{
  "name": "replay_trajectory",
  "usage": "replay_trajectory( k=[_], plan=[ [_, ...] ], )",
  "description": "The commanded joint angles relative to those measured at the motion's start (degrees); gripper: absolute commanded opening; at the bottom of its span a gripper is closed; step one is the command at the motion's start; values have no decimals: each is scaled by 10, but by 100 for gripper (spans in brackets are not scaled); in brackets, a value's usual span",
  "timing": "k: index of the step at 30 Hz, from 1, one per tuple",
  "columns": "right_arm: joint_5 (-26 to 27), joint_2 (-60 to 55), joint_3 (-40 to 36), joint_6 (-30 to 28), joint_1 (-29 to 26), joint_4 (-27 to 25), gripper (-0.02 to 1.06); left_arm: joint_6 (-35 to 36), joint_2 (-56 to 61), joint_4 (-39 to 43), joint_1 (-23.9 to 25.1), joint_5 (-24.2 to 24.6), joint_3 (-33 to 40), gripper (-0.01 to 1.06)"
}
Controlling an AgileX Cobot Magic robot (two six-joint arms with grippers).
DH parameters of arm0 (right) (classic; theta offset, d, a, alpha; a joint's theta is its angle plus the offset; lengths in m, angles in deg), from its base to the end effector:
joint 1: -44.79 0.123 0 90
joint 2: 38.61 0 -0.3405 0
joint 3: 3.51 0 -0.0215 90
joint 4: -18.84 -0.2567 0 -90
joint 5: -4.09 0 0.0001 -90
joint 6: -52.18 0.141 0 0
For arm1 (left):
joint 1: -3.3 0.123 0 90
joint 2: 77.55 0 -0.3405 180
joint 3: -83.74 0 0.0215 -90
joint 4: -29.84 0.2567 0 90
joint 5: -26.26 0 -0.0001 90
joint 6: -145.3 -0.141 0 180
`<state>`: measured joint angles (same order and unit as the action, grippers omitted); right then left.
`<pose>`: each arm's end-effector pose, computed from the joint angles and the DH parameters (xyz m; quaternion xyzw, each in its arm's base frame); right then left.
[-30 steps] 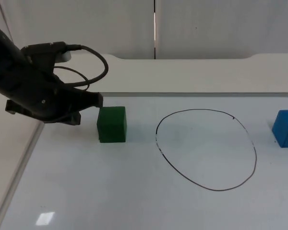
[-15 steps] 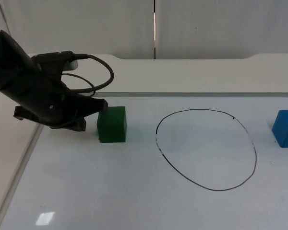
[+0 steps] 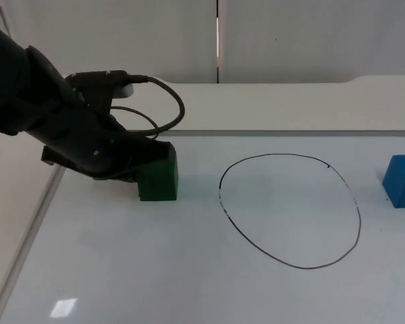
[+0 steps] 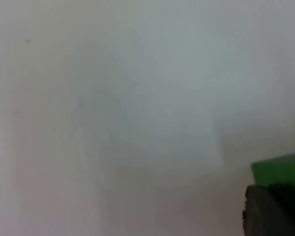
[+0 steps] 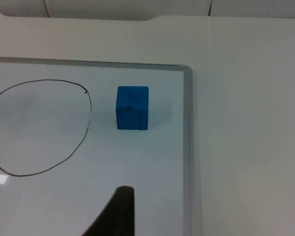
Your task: Push the two cubes into the marked area.
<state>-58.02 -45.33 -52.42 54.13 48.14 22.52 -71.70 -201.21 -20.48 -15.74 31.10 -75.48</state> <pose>-0.0133 -0.0088 0.2600 -0.0086 0.8555 -0.0081 0.5176 0.4044 -0.1493 0.0913 0.0578 0.9579 -0.1076 0.2597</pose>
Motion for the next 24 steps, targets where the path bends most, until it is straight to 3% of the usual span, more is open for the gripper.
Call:
replay_trajectory(
  k=[1, 24],
  plan=[
    [3, 2, -1, -2, -3, 2, 105, 0, 0, -13, -7, -10, -2, 2],
    [3, 2, -1, -2, -3, 2, 105, 0, 0, -32, -12, 34, -2, 2]
  ],
)
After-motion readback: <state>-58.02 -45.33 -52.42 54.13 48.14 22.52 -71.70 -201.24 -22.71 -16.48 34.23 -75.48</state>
